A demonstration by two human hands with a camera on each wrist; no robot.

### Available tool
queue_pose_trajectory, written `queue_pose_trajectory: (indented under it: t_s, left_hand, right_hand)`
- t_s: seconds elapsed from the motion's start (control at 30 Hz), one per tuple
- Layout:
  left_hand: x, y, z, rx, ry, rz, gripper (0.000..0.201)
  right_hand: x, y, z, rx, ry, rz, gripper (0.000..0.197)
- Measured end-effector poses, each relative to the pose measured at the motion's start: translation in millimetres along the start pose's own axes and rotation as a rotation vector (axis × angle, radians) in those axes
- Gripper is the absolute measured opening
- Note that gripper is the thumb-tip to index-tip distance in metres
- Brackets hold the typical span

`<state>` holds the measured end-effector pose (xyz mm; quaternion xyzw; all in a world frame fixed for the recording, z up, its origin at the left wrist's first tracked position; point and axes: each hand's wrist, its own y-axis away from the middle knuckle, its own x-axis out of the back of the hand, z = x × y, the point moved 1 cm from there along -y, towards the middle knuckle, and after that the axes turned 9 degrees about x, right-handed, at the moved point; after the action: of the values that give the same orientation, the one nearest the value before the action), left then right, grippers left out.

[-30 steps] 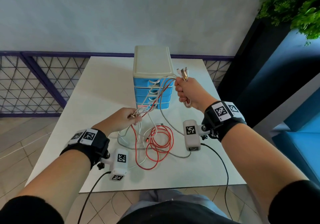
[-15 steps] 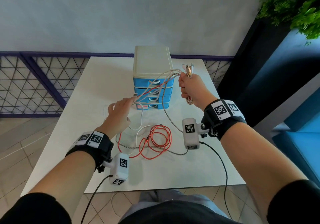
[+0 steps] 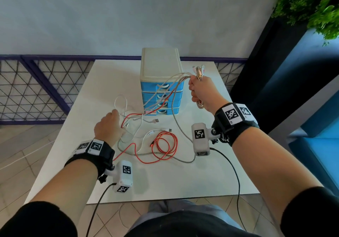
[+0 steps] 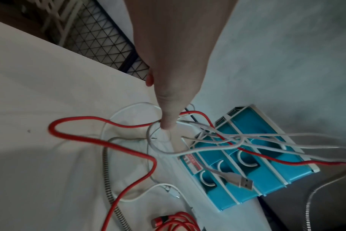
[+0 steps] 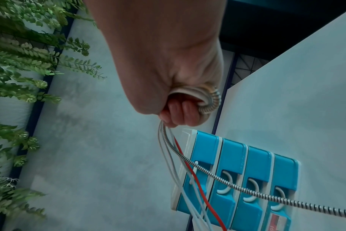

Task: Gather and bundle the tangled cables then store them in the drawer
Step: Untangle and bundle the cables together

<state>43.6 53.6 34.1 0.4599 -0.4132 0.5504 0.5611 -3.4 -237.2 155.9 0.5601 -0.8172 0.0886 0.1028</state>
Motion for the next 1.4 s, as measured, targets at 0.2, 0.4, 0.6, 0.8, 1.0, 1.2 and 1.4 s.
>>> queue_pose_trajectory:
  t_s: [0.2,0.4,0.6,0.8,1.0,1.2,1.4]
  left_hand:
    - [-11,3,-22,0.155,0.744,-0.422,0.023]
    - [8,7,4,0.441,2.004,-0.531,0.034]
    - [13,3,23,0.025,1.406,-0.474,0.040]
    - [15,10,25,-0.236,0.710,-0.273,0.033]
    - [10,16,10,-0.219,0.609,-0.235,0.034]
    - [-3,11,-17,-0.266,0.250,-0.173,0.027]
    - [-6,9,-23,-0.228,0.017,-0.159,0.044]
  right_hand:
    - [6,-2,-3,0.003,0.051,0.018,0.031]
    - [5,-2,11,-0.059,0.057,0.018,0.031]
    - [-6,-1,7,-0.153,-0.077,0.009,0.026]
    - [-3,-9,8,-0.188,-0.094,0.114,0.027]
    - [0,-7,16,-0.217,-0.056,0.202,0.025]
    - [3,-10,13,-0.232,-0.050,0.252,0.022]
    - [12,-8,16,-0.194,-0.018,0.270,0.020]
